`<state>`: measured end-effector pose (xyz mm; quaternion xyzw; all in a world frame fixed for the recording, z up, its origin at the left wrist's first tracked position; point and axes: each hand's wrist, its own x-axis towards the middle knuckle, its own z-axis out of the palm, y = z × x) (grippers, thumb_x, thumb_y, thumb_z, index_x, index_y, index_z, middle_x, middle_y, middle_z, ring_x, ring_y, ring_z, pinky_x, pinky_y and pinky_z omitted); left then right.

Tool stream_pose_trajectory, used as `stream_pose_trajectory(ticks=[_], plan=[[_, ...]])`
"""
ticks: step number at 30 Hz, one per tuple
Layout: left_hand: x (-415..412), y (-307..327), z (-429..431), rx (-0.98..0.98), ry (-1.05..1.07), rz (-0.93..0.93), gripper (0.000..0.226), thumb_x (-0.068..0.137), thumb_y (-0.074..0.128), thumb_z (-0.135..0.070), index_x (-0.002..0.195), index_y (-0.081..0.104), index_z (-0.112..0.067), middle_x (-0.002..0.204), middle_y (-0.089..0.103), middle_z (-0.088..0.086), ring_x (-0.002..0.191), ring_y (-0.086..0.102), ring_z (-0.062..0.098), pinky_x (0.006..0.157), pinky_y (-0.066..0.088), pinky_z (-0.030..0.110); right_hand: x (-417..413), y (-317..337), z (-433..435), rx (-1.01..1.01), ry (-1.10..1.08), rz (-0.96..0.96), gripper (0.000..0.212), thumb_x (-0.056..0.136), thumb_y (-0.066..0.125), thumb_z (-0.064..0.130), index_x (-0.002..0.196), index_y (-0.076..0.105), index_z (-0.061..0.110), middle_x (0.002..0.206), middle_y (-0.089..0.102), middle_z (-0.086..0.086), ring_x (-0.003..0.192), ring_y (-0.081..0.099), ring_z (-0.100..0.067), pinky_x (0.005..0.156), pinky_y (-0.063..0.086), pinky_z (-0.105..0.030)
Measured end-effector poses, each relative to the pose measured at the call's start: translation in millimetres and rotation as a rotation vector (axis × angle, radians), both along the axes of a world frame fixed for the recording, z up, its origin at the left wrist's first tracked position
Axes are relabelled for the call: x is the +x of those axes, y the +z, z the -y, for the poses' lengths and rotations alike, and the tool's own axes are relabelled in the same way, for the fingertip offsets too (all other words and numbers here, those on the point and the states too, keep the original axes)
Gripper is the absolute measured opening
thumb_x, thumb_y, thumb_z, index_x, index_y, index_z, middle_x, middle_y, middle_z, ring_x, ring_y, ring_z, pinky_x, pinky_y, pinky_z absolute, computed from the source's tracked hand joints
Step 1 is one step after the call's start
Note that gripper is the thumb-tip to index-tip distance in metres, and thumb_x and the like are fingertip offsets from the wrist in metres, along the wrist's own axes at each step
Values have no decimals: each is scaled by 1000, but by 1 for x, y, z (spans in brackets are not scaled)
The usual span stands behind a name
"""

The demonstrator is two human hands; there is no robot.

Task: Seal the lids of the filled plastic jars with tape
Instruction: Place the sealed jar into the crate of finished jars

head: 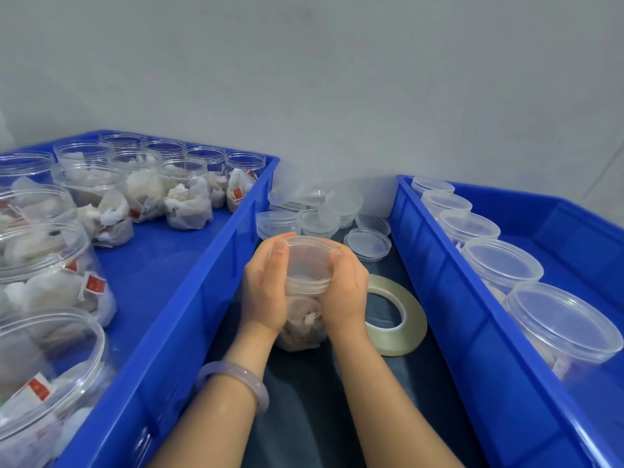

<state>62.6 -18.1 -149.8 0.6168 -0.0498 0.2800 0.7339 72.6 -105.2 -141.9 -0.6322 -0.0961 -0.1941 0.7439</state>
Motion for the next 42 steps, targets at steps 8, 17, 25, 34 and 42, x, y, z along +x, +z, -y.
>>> stream_pose_trajectory(ticks=[8, 17, 25, 34, 42], plan=[[7, 33, 11, -94, 49, -51, 25, 83, 48, -26, 94, 67, -15, 89, 67, -5, 88, 63, 16, 71, 51, 18, 4, 36, 5, -88, -128, -96, 28, 82, 43, 14, 56, 51, 13, 60, 45, 0, 63, 40, -16, 60, 38, -30], [56, 174, 93, -70, -30, 154, 21, 85, 46, -27, 71, 60, -21, 85, 63, 13, 83, 57, 27, 79, 45, 44, 45, 187, 84, -76, -360, 152, 27, 64, 42, 34, 46, 53, 17, 50, 57, 5, 60, 47, -24, 59, 42, -43], [94, 175, 211, 399, -324, 112, 37, 100, 46, -20, 135, 50, -8, 138, 53, 6, 127, 48, 20, 108, 34, 29, 66, 168, 229, -349, -769, 248, 50, 76, 38, 33, 106, 71, 11, 93, 66, 4, 104, 56, -15, 84, 42, -14], [114, 106, 256, 1001, -474, -127, 47, 97, 51, -23, 141, 41, -14, 146, 44, 5, 132, 43, 23, 109, 33, 34, 78, 80, 299, -711, -706, -256, 38, 96, 40, 16, 130, 54, 8, 133, 55, -14, 122, 48, -30, 91, 37, -30], [112, 101, 251, 1392, -100, -35, 27, 97, 47, -24, 118, 62, -16, 124, 52, 7, 113, 49, 25, 89, 44, 38, 83, 67, 296, -676, -757, -375, 47, 90, 53, 53, 73, 46, 10, 76, 53, -4, 73, 50, -20, 54, 39, -29]])
